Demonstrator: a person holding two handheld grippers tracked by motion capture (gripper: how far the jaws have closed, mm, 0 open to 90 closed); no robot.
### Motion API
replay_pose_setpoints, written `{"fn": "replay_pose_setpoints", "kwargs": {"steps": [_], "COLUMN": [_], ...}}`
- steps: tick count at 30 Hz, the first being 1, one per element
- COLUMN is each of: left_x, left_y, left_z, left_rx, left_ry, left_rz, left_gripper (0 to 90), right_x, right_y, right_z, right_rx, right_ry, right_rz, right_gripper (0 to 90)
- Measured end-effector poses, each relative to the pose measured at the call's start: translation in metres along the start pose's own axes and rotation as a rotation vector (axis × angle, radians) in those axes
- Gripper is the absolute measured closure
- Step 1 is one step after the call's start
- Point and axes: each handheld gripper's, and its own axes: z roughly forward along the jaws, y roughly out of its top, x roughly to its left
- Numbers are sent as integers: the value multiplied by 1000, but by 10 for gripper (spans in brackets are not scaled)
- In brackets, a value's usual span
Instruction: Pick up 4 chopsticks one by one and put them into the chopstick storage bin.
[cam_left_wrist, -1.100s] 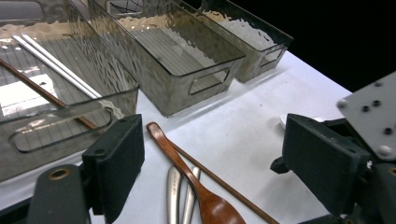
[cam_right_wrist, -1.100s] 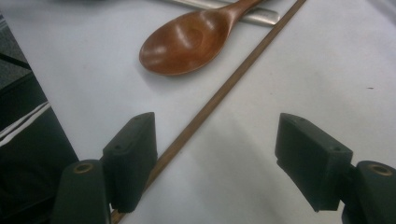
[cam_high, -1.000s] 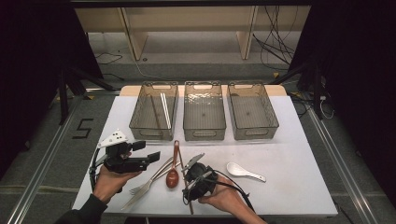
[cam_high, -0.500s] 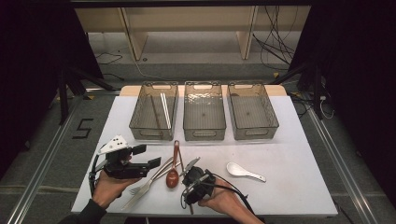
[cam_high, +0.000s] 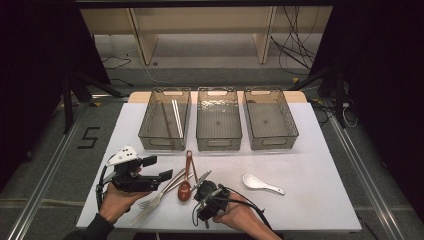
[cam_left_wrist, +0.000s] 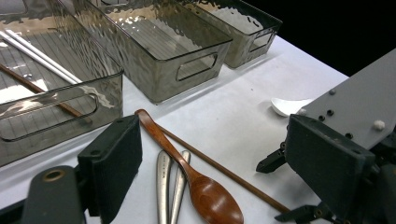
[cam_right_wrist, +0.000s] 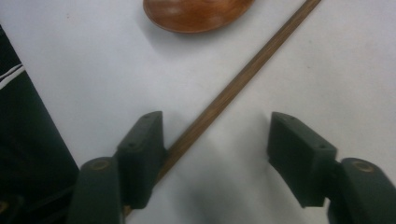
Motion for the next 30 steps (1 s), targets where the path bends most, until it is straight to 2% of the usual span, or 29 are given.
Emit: {"fn": "replay_pose_setpoints", "kwargs": {"steps": [4,11,17,25,30], "left_x": [1,1,0,0,0], "left_y": [0,0,0,-1,-1], "left_z": [0,0,0,1,1], "left_rx": [1,2,3,9,9], "left_ry": [0,-1,-4,-9,-10], "left_rz": [-1,-2,-2,5,3], "left_gripper": [186,186,186,187,187], "right_x": [-6,-25,-44,-60,-66], "right_y": [-2,-8,-16,-24,-27], "right_z": [-3,-10,-16,-21,-22], "right_rx": [16,66,108,145,156], "right_ry": [-3,2,-4,-34,-37], "right_rz": [9,62,125,164,176], "right_gripper": [515,672,740,835,843]}}
